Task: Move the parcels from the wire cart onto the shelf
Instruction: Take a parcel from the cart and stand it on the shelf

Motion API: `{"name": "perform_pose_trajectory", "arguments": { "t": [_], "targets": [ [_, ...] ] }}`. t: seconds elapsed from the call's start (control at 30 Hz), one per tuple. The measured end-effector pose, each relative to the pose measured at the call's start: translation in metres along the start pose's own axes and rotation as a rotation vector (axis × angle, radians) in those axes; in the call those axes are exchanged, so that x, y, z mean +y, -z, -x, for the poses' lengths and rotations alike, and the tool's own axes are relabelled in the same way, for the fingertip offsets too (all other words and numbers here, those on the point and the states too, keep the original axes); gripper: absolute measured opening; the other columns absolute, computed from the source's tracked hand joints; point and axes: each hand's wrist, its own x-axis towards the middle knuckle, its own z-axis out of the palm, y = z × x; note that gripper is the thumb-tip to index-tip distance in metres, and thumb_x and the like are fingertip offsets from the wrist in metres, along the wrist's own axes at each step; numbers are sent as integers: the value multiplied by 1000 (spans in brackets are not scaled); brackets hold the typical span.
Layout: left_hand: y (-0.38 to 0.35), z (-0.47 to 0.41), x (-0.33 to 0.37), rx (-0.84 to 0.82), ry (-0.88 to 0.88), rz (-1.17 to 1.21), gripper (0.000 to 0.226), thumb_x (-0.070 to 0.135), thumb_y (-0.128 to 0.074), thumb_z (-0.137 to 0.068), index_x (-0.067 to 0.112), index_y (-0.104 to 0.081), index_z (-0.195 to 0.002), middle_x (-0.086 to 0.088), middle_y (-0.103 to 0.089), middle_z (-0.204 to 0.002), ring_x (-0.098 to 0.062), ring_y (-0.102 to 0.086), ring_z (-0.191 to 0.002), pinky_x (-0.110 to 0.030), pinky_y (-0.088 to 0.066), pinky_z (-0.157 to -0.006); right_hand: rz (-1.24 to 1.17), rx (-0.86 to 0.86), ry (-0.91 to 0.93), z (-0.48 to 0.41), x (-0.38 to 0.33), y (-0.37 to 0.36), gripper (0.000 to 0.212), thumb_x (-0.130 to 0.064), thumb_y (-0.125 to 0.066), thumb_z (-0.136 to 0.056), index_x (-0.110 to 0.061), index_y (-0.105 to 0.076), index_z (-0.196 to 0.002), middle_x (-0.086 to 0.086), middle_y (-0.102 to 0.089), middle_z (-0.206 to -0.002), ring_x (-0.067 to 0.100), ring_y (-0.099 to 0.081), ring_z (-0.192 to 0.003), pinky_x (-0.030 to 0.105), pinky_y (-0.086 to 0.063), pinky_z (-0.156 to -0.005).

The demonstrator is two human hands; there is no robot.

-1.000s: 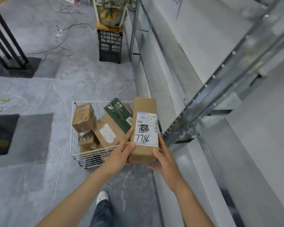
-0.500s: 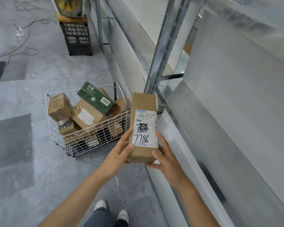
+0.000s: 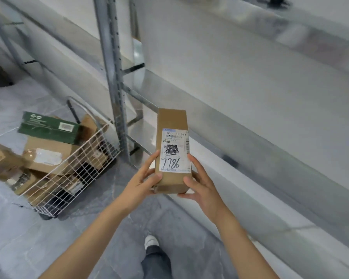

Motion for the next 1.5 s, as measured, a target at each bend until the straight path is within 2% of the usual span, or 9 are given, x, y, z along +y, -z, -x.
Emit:
{"name": "perform_pose_trajectory", "arguments": {
  "t": [0.17,0.3,0.53,0.77,0.87,1.0,1.17,1.37,1.5],
  "targets": [
    [-35,42,-6,-175,15,-60,54,17,-46,-96,50,-31,-136,4,-65,-110,-5,-65,-93,-21,-55,-73,-37,200,39,83,20,-1,58,-29,-63,-81,-56,-45,-130,-7,-58,-133,17,-58,-120,45,-54,-90],
    [-70,62,-10,-351,23,-97,54,25,-53,-94,56,-32,-133,12,-67,-109,-9,-64,-99,-25,-56,-77,-52,372,78,145,31,5,57,-32,-62,-82,-58,-44,-129,-8,-59,-131,16,-59,-118,46,-55,-88],
    [-146,92,-15,-540,10,-166,55,26,-52,-87,62,-35,-125,11,-65,-99,-3,-62,-85,-22,-55,-77,-96,598,136,235,45,30,57,-27,-64,-87,-60,-44,-129,-6,-62,-126,15,-60,-116,50,-55,-89],
    [-254,124,-32,-722,24,-203,60,30,-45,-79,64,-32,-127,9,-60,-122,-10,-63,-101,-22,-53,-79,-145,812,197,329,64,82,55,-17,-61,-92,-57,-46,-127,-6,-65,-119,12,-64,-108,44,-58,-83],
    [-312,145,-43,-771,31,-217,60,31,-45,-79,66,-31,-126,9,-59,-125,-14,-60,-105,-25,-52,-85,-148,893,189,374,73,113,58,-26,-67,-84,-61,-46,-125,-5,-63,-124,17,-62,-112,48,-57,-85],
    [-387,175,-62,-806,30,-234,61,31,-43,-81,63,-27,-131,15,-60,-123,-18,-58,-109,-33,-49,-91,-121,958,167,440,86,158,57,-17,-60,-93,-59,-44,-128,-5,-61,-127,18,-61,-114,50,-56,-87],
    [-467,205,-88,-814,53,-218,58,10,-36,-98,51,-25,-138,9,-60,-123,-9,-61,-103,-20,-51,-76,-106,985,144,507,94,207,55,-18,-58,-95,-63,-44,-123,-10,-61,-125,13,-61,-111,49,-54,-90],
    [-525,222,-101,-794,49,-226,58,30,-42,-85,64,-26,-129,13,-61,-114,-26,-53,-102,-43,-49,-88,-111,994,153,549,98,246,52,-24,-59,-94,-59,-43,-128,-29,-60,-115,5,-57,-113,46,-54,-92],
    [-547,219,-104,-802,41,-250,56,27,-41,-91,63,-25,-131,12,-61,-113,-36,-50,-107,-44,-47,-92,-124,999,159,558,100,263,51,-25,-58,-94,-58,-42,-130,-34,-60,-111,5,-57,-112,42,-56,-90]
  ]
}}
